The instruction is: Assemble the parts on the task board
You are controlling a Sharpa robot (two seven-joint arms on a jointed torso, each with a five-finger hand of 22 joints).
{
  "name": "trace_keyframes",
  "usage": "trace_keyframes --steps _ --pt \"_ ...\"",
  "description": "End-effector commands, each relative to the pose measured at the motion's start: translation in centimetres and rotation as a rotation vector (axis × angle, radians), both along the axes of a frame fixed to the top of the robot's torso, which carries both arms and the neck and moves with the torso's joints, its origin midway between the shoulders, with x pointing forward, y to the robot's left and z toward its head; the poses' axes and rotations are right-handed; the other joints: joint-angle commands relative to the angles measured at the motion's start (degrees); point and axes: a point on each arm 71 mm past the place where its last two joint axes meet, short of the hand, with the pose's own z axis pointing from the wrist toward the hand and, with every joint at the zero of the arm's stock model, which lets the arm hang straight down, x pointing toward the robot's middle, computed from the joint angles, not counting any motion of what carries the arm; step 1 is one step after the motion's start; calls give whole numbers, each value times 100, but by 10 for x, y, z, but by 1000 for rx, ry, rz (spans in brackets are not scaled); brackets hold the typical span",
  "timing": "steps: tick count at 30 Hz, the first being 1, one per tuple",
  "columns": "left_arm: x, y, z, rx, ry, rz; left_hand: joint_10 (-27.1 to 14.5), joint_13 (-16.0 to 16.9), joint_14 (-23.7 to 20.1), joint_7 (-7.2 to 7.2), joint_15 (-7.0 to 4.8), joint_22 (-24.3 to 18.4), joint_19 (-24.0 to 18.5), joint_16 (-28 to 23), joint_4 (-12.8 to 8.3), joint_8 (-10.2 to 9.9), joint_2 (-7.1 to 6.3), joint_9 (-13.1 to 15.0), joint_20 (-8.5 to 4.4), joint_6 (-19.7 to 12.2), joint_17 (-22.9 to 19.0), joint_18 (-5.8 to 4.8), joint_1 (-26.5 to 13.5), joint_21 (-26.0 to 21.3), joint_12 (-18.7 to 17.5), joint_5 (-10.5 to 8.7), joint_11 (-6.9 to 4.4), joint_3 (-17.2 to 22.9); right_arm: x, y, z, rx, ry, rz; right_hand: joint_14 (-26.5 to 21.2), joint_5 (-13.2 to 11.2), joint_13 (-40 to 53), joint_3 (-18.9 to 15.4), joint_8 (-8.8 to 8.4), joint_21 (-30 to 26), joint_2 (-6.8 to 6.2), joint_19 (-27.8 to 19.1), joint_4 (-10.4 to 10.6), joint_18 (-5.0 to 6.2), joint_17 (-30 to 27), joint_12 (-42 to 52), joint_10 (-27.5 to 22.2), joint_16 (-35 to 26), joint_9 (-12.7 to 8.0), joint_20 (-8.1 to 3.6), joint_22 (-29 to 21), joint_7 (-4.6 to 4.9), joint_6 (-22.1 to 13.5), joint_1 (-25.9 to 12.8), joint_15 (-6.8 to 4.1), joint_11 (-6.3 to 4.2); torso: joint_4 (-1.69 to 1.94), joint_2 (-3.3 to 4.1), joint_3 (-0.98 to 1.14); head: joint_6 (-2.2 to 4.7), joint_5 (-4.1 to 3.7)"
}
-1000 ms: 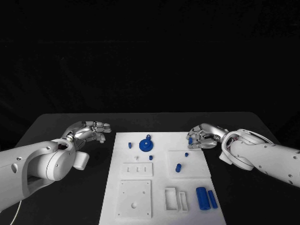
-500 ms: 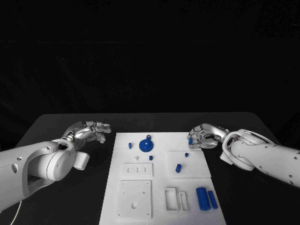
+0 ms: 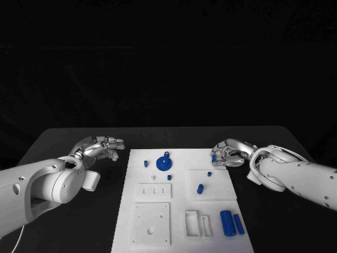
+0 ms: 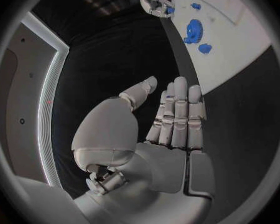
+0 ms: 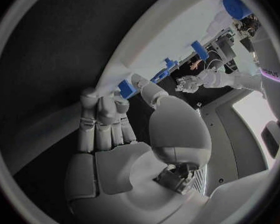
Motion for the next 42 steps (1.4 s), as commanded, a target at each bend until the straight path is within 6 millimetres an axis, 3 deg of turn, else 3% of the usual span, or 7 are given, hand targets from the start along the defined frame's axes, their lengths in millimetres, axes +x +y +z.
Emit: trace_keyframes --steps 1,9,22,30,35,42 --pt "0 -1 1 -2 -6 -10 -3 0 -29 9 4 -6 -7 27 -8 -12 20 -6 -37 -37 -6 157 -20 -11 -19 21 23 17 -1 1 -4 -16 22 10 20 -444 -8 368 15 -17 -29 27 205 254 12 28 -77 -34 -15 -50 94 18 625 79 -59 -95 2 -1 -2 2 -2" --pt "0 -1 1 -1 -6 -9 -3 0 -29 10 4 -6 -7 28 -8 -11 20 -6 -36 -37 -8 157 -20 -10 -20 22 23 17 -1 -1 -4 -26 26 -2 24 -482 2 670 42 15 -33 37 439 254 31 40 -68 -25 7 -61 107 -1 676 76 -75 -111 3 1 -4 -1 2" --pt "0 -2 1 -1 -2 -18 -2 0 -30 9 4 -7 -8 29 -8 -10 20 -6 -35 -37 -10 158 -18 -10 -21 23 22 19 0 3 -3 -23 6 -1 27 -482 9 721 74 35 -63 39 458 254 38 54 -52 -21 28 -68 112 -19 724 91 -89 -127 0 0 -2 9 -1" --pt "-1 -4 0 8 7 -53 155 41 -35 -27 -23 -8 -16 42 25 41 56 15 -42 48 -27 154 -66 -3 57 17 -17 5 -2 7 0 -58 -29 -25 52 -481 11 741 108 64 -103 66 474 254 46 71 -9 -8 49 -78 112 -43 778 86 -113 -151 -10 -4 -7 57 -16" --pt "-2 -9 -1 27 16 -94 369 99 -38 -101 -74 -9 -30 56 82 104 105 37 -74 173 -47 131 -171 4 164 -1 -97 -37 2 16 16 -98 -61 -21 65 -481 8 761 116 73 -116 80 483 254 48 73 9 -3 55 -86 109 -51 793 91 -121 -160 -16 -8 -9 96 -27" --pt "-3 -22 -5 87 64 -179 751 216 8 -184 -142 -18 -4 113 260 161 129 40 -141 382 -62 103 -473 26 329 -76 -262 -154 5 45 47 -193 -148 -3 93 -481 -6 887 130 84 -168 124 557 254 55 65 54 7 66 -114 95 -67 819 113 -138 -177 -36 -28 -20 161 -47"
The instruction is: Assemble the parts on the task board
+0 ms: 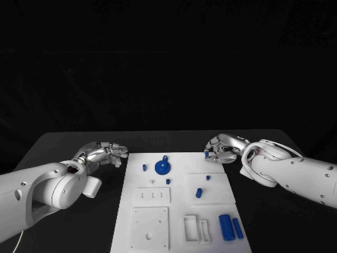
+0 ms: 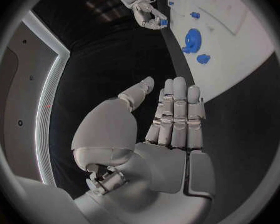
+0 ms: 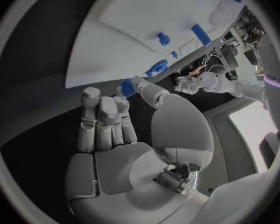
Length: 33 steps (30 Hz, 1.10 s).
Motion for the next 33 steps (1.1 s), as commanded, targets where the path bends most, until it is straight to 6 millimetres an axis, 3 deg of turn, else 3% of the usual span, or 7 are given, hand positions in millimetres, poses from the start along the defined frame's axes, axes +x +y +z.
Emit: trace_keyframes --steps 1,6,11,15,23,33 --pt "-4 -12 -4 57 53 -110 121 42 44 -13 -62 -7 13 59 97 19 -11 -2 -61 61 -6 25 -133 35 40 -50 -53 -32 -1 14 10 -123 -58 -29 27 -5 -11 66 34 35 -40 16 33 179 10 17 53 7 17 -29 91 159 209 12 -29 -6 -24 -19 -11 29 11" --pt "-6 -23 5 109 61 -179 355 147 216 -53 -175 -4 138 230 289 5 -90 -28 -150 153 42 37 -387 110 114 -147 -159 -117 -5 41 24 -155 -76 -8 42 -5 -24 251 42 35 -130 50 140 179 20 4 90 10 28 -48 81 149 223 50 -40 -16 -37 -71 -27 15 10" --pt "-6 -35 12 171 73 -220 707 335 471 -119 -358 48 388 536 585 -31 -217 -62 -294 216 155 75 -704 305 281 -187 -290 -229 -12 76 32 -183 -91 42 48 -5 -28 330 45 36 -181 63 188 179 24 -2 101 9 34 -51 79 147 226 64 -42 -18 -45 -127 -33 44 124" --pt "-8 -43 8 200 148 -257 766 429 502 -145 -412 64 435 648 790 -50 -318 -75 -351 243 194 80 -920 364 331 -188 -321 -284 -18 103 35 -179 -129 84 49 -5 -28 356 43 35 -200 65 203 179 25 -4 102 8 35 -49 78 148 222 70 -41 -18 -32 -166 -37 21 188" --pt "-15 -58 5 240 176 -317 586 504 334 -99 -367 42 316 623 1104 -148 -365 -126 -374 157 153 38 -1224 328 256 -189 -270 -307 -29 140 38 -177 -152 166 46 -5 -30 474 35 23 -250 62 266 179 21 -19 93 -8 37 -34 75 155 206 82 -34 -10 -18 -188 -53 -9 306" --pt "-16 -63 4 240 180 -314 508 566 256 -81 -331 29 228 597 1194 -157 -476 -134 -357 163 112 16 -1202 299 223 -197 -245 -267 -36 161 38 -155 -134 223 47 -6 -30 489 33 23 -287 64 270 179 21 -21 90 -11 38 -31 76 158 199 85 -33 -8 -33 -169 -51 -11 322"
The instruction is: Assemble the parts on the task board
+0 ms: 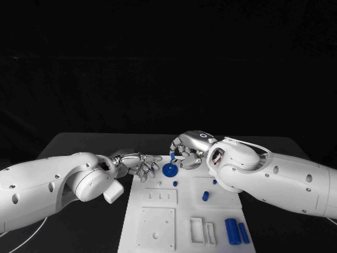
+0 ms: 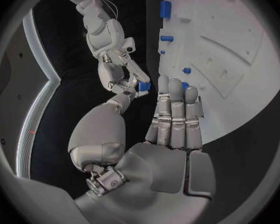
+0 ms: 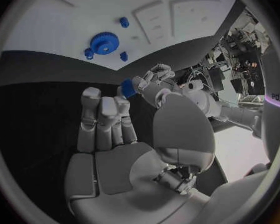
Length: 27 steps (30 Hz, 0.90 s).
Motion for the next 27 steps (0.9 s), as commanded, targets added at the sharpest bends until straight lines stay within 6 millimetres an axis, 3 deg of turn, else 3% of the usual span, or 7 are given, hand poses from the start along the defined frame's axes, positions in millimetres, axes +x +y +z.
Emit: trace_keyframes --steps 1,10,27 --pt "-1 -3 1 14 10 -21 -52 14 -41 -2 4 -8 -29 -19 46 -7 -71 3 -228 10 -10 -34 17 -31 -27 -23 5 4 -2 5 -1 -17 11 15 6 16 -5 31 0 28 -48 8 -1 180 2 -20 38 -12 34 -8 77 160 180 6 -14 1 -12 13 -1 -9 10" --pt "-3 -7 0 15 18 -39 -68 51 -67 -7 14 -13 -53 -27 25 8 -69 9 -219 39 -28 -39 112 -36 -32 -23 4 34 -7 21 -7 -10 30 54 6 16 -4 24 -2 29 -67 10 2 180 2 -22 36 -13 35 -6 78 163 174 -3 -13 3 -5 1 4 -38 55" --pt "-3 -10 1 6 15 -45 -63 106 -58 -19 11 -15 -54 -2 -9 27 54 18 -217 78 -37 -43 177 -22 -24 -22 -5 5 -12 30 -19 -14 64 79 7 16 -3 14 -3 29 -73 11 1 180 3 -22 34 -14 37 -5 79 164 170 -11 -11 4 -9 9 1 -76 75"
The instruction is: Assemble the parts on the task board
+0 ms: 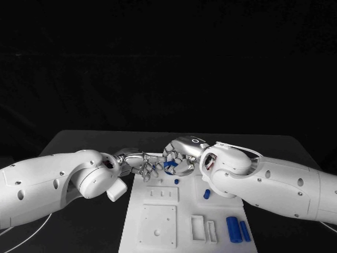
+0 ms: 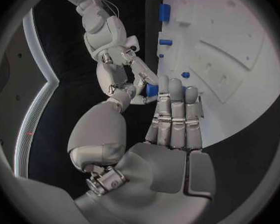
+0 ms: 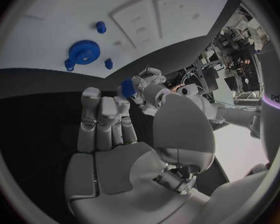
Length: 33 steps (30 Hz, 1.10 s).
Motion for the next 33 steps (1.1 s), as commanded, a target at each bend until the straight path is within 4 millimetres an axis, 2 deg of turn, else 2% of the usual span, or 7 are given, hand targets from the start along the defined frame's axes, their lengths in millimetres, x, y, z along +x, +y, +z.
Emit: trace_keyframes --steps 1,7,15,19,33 --pt "-1 -5 2 -9 -1 -28 -25 11 -40 2 -8 -8 -55 -1 -29 28 66 9 -218 60 -10 -32 29 -22 -25 -22 -6 -15 -1 3 -3 -9 13 18 0 16 -3 14 40 30 -66 20 1 180 4 -22 33 -14 -5 -16 81 160 174 -4 -21 4 0 6 1 -10 5" --pt "-1 -6 2 -6 2 -30 -45 43 -51 -3 -6 -10 -69 3 -85 34 186 10 -217 80 -24 -37 76 -18 -39 -20 -5 -52 -1 4 -4 -7 17 22 0 16 -3 7 39 30 -70 20 -1 180 5 -22 32 -15 -5 -15 82 161 172 -8 -21 4 -2 11 4 -17 6" --pt "0 -6 1 -3 3 -28 -55 59 -58 -2 -3 -12 -77 4 -120 32 234 8 -216 84 -33 -39 95 -17 -48 -19 -3 -78 -2 7 -5 -4 22 30 0 16 -2 -2 40 31 -72 21 -3 180 5 -21 32 -15 -3 -15 82 162 171 -12 -20 5 -4 7 8 -39 2" --pt "0 -6 1 -3 4 -29 -56 67 -60 -3 -3 -13 -80 4 -135 31 256 7 -215 87 -36 -39 103 -16 -51 -19 -3 -86 -4 9 -6 -3 26 35 1 16 -2 -6 40 31 -74 21 -4 180 6 -21 32 -15 -3 -14 82 162 171 -14 -20 5 -6 3 6 -43 10" --pt "0 -9 0 10 11 -42 -32 145 -53 -46 -9 -23 -88 31 -311 88 485 26 -219 226 -63 -43 185 0 -60 -15 -26 -146 -5 14 -7 -5 32 46 1 16 0 -18 40 32 -79 22 -9 180 7 -21 31 -15 -1 -14 83 162 169 -19 -19 6 -4 2 -2 -64 9"
